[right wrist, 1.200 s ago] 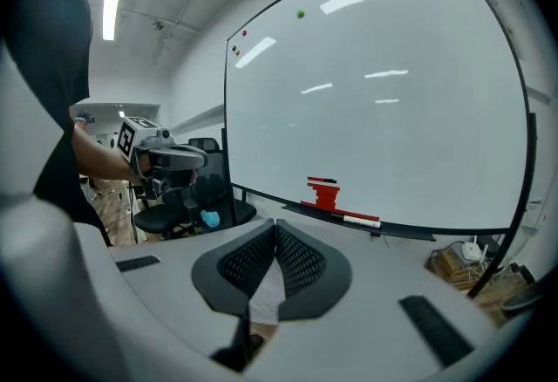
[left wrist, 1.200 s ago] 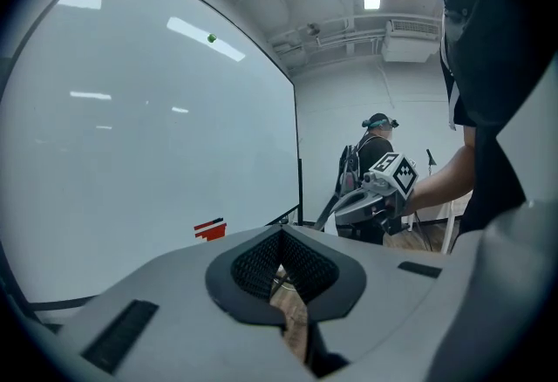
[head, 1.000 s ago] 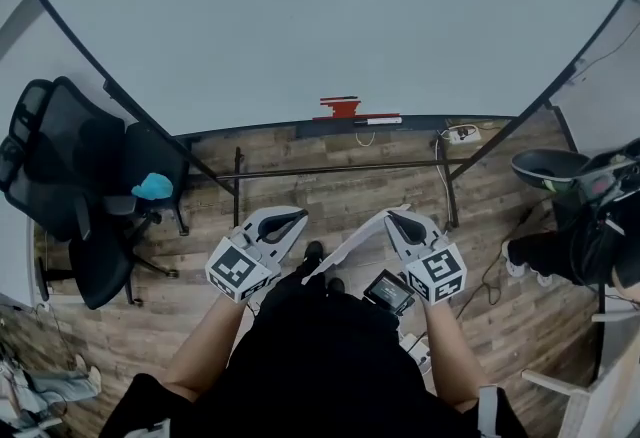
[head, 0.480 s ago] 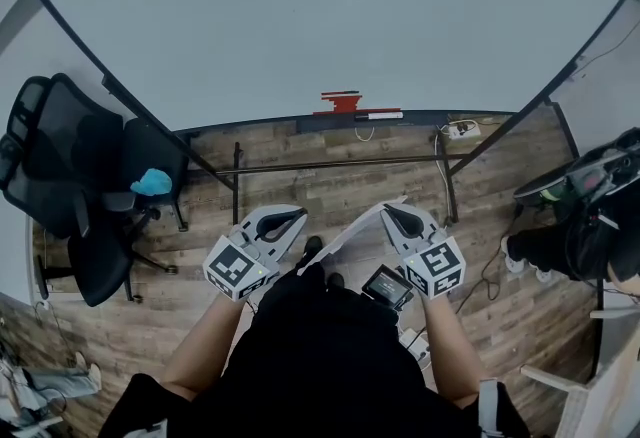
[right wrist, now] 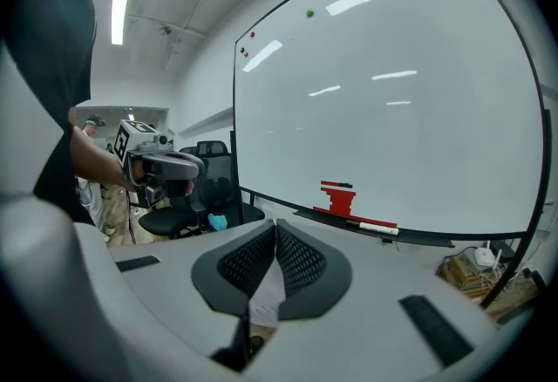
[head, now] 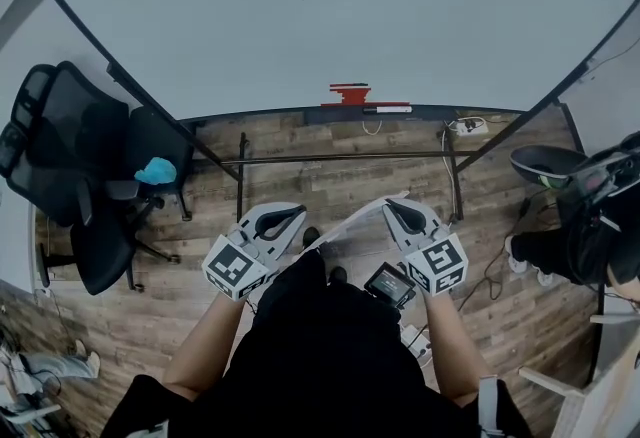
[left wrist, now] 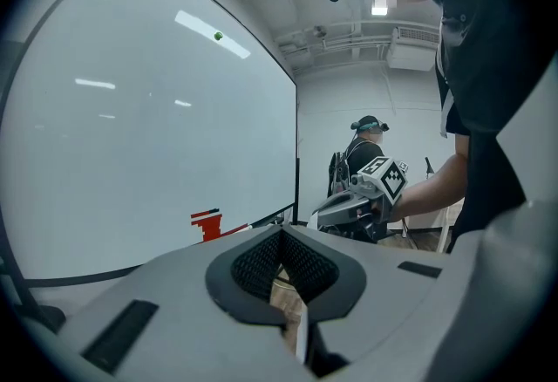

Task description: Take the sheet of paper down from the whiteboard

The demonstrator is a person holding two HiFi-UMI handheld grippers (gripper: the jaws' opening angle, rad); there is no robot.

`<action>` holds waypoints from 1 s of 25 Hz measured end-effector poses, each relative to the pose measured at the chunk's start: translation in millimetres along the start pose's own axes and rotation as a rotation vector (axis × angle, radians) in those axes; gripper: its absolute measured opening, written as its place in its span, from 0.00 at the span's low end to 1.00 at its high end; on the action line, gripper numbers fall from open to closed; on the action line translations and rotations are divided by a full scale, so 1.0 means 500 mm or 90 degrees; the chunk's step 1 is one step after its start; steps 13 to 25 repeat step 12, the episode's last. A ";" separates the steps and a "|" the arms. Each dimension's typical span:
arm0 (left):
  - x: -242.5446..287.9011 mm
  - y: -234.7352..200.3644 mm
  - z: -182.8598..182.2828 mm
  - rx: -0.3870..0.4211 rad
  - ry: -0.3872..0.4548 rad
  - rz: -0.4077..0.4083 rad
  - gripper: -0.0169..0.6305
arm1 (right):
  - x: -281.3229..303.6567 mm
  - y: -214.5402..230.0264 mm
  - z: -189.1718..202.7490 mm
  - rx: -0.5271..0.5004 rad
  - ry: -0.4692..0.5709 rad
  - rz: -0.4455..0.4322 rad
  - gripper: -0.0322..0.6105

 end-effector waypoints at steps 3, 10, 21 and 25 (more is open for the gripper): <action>-0.005 -0.002 0.010 -0.006 -0.005 -0.007 0.04 | 0.005 -0.001 0.000 -0.002 0.002 -0.003 0.08; -0.002 -0.004 0.019 -0.017 -0.010 -0.011 0.04 | 0.012 -0.001 0.004 0.004 -0.001 -0.004 0.08; 0.000 -0.005 0.020 -0.018 -0.009 -0.011 0.04 | 0.014 0.000 0.005 0.003 -0.002 -0.006 0.08; 0.000 -0.005 0.020 -0.018 -0.009 -0.011 0.04 | 0.014 0.000 0.005 0.003 -0.002 -0.006 0.08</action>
Point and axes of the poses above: the fingertips, and each gripper's own axes: x forward along the fingers, y to its right, z out of its underside, the point moved 7 cm from there along -x, backward along the fingers, and after that the axes turned 9 degrees about -x, right-handed, at the moved point
